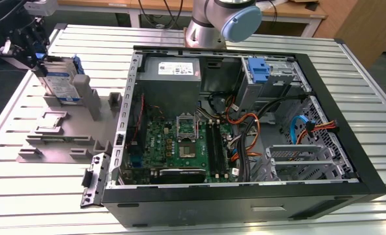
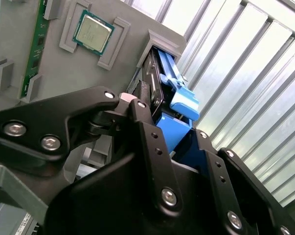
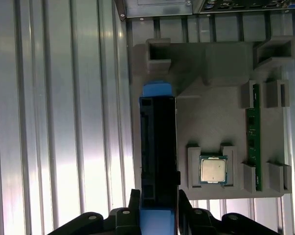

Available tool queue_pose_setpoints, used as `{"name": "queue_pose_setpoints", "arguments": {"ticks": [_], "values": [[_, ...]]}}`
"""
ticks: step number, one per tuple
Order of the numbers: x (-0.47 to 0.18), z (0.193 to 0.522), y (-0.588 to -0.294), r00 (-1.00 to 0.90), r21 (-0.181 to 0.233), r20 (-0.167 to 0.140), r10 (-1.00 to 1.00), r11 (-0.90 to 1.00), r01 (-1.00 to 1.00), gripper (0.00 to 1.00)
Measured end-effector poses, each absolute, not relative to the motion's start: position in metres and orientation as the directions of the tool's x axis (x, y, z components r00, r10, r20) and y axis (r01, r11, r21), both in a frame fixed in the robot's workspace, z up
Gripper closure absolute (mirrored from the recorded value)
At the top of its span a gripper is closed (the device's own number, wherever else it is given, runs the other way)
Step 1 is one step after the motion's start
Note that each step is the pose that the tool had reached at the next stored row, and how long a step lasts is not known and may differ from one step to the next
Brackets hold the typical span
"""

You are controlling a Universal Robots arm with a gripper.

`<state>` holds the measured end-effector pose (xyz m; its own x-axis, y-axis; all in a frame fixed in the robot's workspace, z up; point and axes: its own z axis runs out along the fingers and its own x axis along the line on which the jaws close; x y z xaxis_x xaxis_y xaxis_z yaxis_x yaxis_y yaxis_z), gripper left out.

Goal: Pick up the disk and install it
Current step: 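Pick up the disk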

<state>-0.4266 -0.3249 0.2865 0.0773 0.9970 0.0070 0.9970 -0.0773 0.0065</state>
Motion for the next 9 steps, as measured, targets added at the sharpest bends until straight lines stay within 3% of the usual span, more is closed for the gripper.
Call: {"name": "queue_pose_setpoints", "arguments": {"ticks": [9], "values": [[-0.4266, 0.2863, -0.3249, 0.077, 0.007, 0.007, 0.997, -0.077, 0.997, 0.63]]}}
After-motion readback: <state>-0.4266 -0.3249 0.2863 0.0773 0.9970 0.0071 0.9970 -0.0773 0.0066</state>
